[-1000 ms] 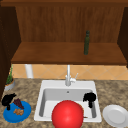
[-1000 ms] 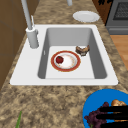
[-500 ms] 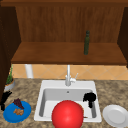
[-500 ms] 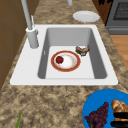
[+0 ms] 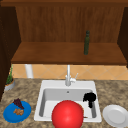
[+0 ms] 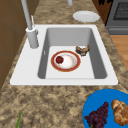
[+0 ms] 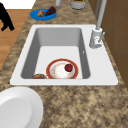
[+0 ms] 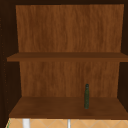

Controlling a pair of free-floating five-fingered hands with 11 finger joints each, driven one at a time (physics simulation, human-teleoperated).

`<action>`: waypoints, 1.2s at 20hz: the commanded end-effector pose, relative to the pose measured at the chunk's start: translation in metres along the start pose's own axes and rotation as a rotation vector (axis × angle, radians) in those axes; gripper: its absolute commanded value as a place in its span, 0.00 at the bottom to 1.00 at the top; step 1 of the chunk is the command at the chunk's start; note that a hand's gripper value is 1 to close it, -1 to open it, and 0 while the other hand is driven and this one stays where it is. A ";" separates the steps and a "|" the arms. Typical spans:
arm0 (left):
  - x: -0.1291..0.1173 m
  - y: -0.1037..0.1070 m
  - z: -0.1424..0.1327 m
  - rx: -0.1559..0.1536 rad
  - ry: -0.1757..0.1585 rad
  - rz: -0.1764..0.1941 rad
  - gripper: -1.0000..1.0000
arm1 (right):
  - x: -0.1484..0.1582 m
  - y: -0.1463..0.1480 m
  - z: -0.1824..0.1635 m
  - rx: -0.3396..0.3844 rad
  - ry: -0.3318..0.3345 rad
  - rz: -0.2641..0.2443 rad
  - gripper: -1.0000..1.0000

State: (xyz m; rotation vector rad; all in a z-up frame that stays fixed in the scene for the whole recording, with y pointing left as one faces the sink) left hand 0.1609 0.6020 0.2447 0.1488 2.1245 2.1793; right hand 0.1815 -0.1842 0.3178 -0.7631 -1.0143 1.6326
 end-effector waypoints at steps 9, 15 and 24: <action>0.071 0.071 0.019 -0.006 -0.001 0.075 0.00 | 0.000 0.000 0.000 0.000 0.000 0.000 0.50; 0.088 0.114 0.014 0.000 -0.004 0.068 0.00 | 0.000 0.000 0.000 0.000 0.000 0.000 0.50; 0.092 0.186 0.001 0.003 0.000 0.064 0.00 | 0.000 0.000 0.000 0.000 0.000 0.000 0.50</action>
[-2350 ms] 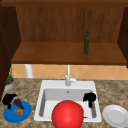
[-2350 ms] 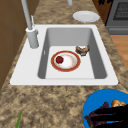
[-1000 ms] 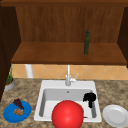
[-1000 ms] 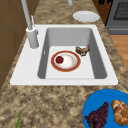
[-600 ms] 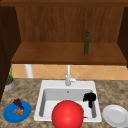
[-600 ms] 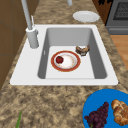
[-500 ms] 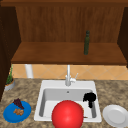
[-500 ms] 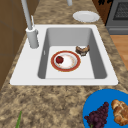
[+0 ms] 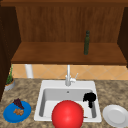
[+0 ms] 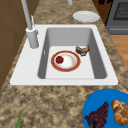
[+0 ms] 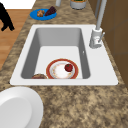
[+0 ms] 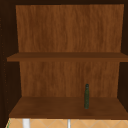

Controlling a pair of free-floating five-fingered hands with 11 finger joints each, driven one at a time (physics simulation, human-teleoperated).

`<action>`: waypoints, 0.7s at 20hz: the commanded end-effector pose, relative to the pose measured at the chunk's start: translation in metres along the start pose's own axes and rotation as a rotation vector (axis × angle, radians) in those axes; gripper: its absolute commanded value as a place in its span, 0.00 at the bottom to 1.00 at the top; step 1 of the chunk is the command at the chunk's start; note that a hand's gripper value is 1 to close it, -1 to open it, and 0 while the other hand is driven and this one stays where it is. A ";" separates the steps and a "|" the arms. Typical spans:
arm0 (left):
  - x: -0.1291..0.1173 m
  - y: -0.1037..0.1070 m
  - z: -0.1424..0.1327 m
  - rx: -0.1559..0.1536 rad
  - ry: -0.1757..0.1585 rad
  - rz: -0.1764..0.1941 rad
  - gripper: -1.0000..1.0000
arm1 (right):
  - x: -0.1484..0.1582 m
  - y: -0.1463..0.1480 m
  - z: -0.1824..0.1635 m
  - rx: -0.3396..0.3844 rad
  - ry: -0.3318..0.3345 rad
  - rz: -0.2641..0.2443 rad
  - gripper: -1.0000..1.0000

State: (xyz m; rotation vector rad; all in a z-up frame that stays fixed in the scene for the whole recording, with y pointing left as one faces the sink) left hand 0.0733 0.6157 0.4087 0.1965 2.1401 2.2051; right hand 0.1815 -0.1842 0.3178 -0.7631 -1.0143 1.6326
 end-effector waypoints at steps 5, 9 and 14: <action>0.012 0.060 -0.012 0.014 -0.002 0.027 0.00 | 0.000 0.000 0.000 0.000 0.000 0.000 0.50; 0.015 0.093 -0.020 0.011 0.006 0.012 0.00 | 0.000 0.000 0.000 0.000 0.000 0.000 0.50; 0.014 0.114 -0.027 0.008 0.038 0.027 0.00 | 0.000 0.000 0.000 0.000 0.000 0.000 0.50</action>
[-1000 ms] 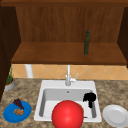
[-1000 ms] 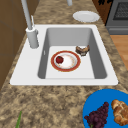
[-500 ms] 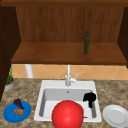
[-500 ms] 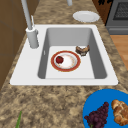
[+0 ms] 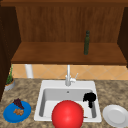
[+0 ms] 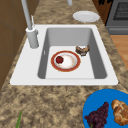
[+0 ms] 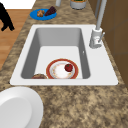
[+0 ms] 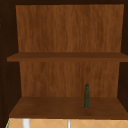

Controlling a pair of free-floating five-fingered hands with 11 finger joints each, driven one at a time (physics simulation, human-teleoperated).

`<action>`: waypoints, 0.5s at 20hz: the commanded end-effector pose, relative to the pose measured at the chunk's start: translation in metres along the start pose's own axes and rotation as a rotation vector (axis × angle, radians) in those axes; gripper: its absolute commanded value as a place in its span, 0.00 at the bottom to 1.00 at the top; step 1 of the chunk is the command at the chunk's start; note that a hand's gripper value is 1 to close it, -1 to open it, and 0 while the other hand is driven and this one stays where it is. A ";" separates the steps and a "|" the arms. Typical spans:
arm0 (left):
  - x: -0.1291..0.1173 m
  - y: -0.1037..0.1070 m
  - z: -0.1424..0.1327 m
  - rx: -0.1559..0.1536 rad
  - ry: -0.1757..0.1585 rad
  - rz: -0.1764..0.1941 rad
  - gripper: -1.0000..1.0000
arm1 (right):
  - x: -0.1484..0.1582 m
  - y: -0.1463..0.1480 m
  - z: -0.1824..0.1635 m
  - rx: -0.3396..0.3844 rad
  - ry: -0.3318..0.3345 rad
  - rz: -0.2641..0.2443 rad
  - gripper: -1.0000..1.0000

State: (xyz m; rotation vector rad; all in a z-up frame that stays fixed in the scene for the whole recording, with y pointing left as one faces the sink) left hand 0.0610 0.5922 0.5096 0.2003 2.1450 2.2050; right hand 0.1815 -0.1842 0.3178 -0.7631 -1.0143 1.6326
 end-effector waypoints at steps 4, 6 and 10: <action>0.001 0.033 -0.016 0.004 0.035 0.021 0.00 | 0.000 0.000 0.000 0.000 0.000 0.000 0.50; 0.004 0.043 -0.025 0.002 0.032 0.014 0.00 | 0.000 0.000 0.000 0.000 0.000 0.000 0.50; 0.009 0.062 -0.042 -0.001 0.016 0.022 0.00 | 0.000 0.000 0.000 0.000 0.000 0.000 0.50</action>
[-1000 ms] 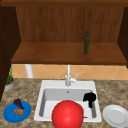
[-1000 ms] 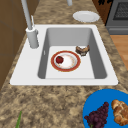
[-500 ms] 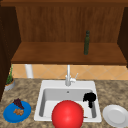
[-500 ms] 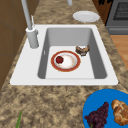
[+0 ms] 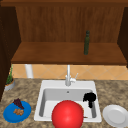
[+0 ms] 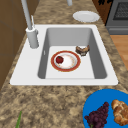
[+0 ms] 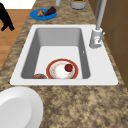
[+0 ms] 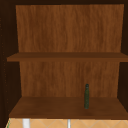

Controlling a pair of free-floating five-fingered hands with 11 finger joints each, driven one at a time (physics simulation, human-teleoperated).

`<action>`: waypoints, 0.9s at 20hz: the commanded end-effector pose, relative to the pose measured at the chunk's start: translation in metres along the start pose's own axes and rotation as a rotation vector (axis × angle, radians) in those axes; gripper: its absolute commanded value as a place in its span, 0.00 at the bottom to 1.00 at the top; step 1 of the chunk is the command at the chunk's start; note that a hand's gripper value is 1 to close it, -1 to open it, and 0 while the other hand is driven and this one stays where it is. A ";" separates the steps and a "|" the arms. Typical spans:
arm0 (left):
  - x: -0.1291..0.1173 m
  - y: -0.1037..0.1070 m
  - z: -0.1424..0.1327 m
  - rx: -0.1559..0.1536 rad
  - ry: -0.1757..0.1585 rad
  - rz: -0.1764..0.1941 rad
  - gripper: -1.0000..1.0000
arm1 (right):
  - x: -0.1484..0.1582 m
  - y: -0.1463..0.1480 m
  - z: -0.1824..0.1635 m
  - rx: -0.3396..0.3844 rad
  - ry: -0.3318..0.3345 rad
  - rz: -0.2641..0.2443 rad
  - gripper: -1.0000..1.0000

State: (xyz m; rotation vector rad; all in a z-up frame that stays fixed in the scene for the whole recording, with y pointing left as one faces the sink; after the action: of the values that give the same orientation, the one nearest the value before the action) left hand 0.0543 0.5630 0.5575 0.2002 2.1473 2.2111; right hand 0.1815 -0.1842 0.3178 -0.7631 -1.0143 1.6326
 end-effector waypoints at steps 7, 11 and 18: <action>0.011 0.047 -0.050 0.001 0.001 0.019 0.00 | 0.000 0.000 0.000 0.000 0.000 0.000 0.50; 0.014 0.066 -0.073 0.000 0.001 0.023 0.00 | 0.000 0.000 0.000 0.000 0.000 0.000 0.50; 0.024 0.096 -0.109 -0.001 0.135 0.066 0.00 | 0.000 0.000 0.000 0.000 0.000 0.000 0.50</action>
State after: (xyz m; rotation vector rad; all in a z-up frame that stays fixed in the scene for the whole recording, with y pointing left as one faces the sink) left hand 0.0280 0.4741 0.6379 0.0843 2.2420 2.3268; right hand 0.1815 -0.1842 0.3178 -0.7631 -1.0143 1.6326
